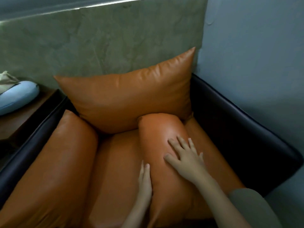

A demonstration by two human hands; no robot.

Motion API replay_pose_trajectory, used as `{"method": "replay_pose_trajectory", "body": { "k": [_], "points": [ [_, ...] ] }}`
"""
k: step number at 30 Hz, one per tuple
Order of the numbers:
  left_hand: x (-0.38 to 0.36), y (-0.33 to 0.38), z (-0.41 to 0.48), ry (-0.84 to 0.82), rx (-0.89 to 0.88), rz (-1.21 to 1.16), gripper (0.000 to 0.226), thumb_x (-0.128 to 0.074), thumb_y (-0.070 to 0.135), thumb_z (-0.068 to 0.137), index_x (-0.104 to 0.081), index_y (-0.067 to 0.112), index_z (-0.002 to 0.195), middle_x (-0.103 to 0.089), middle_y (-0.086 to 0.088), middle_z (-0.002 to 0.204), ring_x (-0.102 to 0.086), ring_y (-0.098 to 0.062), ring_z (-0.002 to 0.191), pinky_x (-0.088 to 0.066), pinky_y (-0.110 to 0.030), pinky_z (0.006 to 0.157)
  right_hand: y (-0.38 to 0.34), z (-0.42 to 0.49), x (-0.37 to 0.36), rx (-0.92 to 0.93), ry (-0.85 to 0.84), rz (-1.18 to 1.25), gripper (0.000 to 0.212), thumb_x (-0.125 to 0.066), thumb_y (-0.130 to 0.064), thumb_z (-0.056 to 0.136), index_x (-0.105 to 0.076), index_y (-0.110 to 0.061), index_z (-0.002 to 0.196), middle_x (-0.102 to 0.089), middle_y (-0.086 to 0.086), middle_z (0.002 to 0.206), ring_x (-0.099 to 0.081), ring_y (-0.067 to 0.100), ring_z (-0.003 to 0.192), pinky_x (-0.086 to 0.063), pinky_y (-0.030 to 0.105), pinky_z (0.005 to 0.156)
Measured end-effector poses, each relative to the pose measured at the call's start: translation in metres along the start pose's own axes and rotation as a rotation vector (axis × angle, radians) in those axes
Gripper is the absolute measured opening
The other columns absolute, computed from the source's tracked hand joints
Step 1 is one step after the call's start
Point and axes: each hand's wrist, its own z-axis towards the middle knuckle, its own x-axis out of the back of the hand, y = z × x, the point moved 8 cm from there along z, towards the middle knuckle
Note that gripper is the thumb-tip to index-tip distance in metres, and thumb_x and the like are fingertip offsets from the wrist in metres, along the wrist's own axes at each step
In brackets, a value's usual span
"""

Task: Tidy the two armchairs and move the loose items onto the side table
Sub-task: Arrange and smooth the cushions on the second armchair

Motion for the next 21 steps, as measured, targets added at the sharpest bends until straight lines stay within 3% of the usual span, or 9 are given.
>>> {"method": "replay_pose_trajectory", "body": {
  "k": [3, 5, 7, 10, 13, 15, 19, 21],
  "points": [
    [-0.02, 0.016, -0.01, -0.012, -0.057, 0.015, 0.051, -0.046, 0.035, 0.104, -0.04, 0.016, 0.151, -0.046, 0.006, 0.148, -0.042, -0.018, 0.139, -0.03, -0.035, 0.119, 0.033, -0.004, 0.018, -0.033, 0.056, 0.194, 0.055, -0.034, -0.063, 0.099, -0.019, -0.055, 0.152, -0.003, -0.019, 0.166, 0.001, 0.017, 0.155, -0.01, 0.054, 0.122],
    [-0.036, 0.028, -0.017, -0.046, -0.096, 0.004, 0.05, -0.053, 0.037, 0.101, -0.043, 0.025, 0.149, -0.045, 0.004, 0.152, -0.044, -0.016, 0.138, -0.033, -0.041, 0.119, 0.056, -0.01, 0.035, -0.066, 0.149, 0.311, 0.048, -0.038, -0.048, 0.104, -0.032, -0.045, 0.151, -0.02, -0.008, 0.165, -0.017, 0.02, 0.153, -0.015, 0.041, 0.123],
    [-0.057, 0.041, -0.025, -0.109, -0.143, 0.03, 0.051, -0.055, 0.042, 0.099, -0.039, 0.038, 0.147, -0.033, 0.005, 0.159, -0.033, -0.015, 0.145, -0.027, -0.043, 0.122, 0.08, -0.021, 0.053, -0.149, 0.258, 0.336, 0.043, -0.042, -0.035, 0.105, -0.046, -0.033, 0.148, -0.042, 0.0, 0.156, -0.038, 0.022, 0.144, -0.027, 0.035, 0.118],
    [-0.096, 0.06, -0.037, -0.219, -0.263, 0.187, 0.053, -0.047, 0.044, 0.102, -0.026, 0.048, 0.15, -0.006, 0.012, 0.165, -0.009, -0.015, 0.153, -0.016, -0.041, 0.124, 0.104, -0.045, 0.079, -0.24, 0.324, 0.39, 0.037, -0.05, -0.033, 0.101, -0.058, -0.032, 0.138, -0.061, -0.001, 0.138, -0.056, 0.02, 0.126, -0.043, 0.038, 0.11],
    [-0.131, 0.075, -0.04, -0.28, -0.399, 0.324, 0.055, -0.042, 0.055, 0.098, -0.019, 0.06, 0.147, 0.017, 0.015, 0.164, 0.011, -0.021, 0.153, -0.008, -0.045, 0.122, 0.101, -0.077, 0.099, -0.174, 0.308, 0.453, 0.038, -0.06, -0.04, 0.095, -0.06, -0.038, 0.133, -0.061, -0.013, 0.133, -0.056, 0.007, 0.121, -0.045, 0.035, 0.107],
    [-0.155, 0.081, -0.034, -0.319, -0.446, 0.375, 0.054, -0.041, 0.056, 0.099, -0.019, 0.062, 0.148, 0.023, 0.017, 0.162, 0.02, -0.025, 0.15, -0.004, -0.047, 0.122, 0.099, -0.098, 0.105, -0.133, 0.278, 0.404, 0.043, -0.064, -0.045, 0.091, -0.059, -0.042, 0.133, -0.049, -0.02, 0.142, -0.048, 0.003, 0.127, -0.039, 0.029, 0.109],
    [-0.206, 0.099, -0.016, -0.42, -0.56, 0.475, 0.045, -0.041, 0.047, 0.104, -0.032, 0.056, 0.147, 0.015, 0.016, 0.164, 0.025, -0.031, 0.149, 0.002, -0.048, 0.122, 0.118, -0.112, 0.107, -0.211, 0.26, -0.005, 0.071, -0.06, -0.064, 0.086, -0.03, -0.05, 0.149, -0.019, -0.025, 0.16, -0.021, 0.005, 0.149, -0.024, 0.03, 0.117],
    [-0.223, 0.103, -0.002, -0.457, -0.587, 0.507, 0.044, -0.042, 0.045, 0.104, -0.035, 0.052, 0.148, 0.008, 0.016, 0.165, 0.022, -0.031, 0.151, 0.002, -0.047, 0.122, 0.13, -0.112, 0.11, -0.217, 0.336, -0.032, 0.077, -0.058, -0.072, 0.082, -0.031, -0.047, 0.15, -0.025, -0.018, 0.161, -0.026, 0.011, 0.148, -0.027, 0.034, 0.116]
  ]
}}
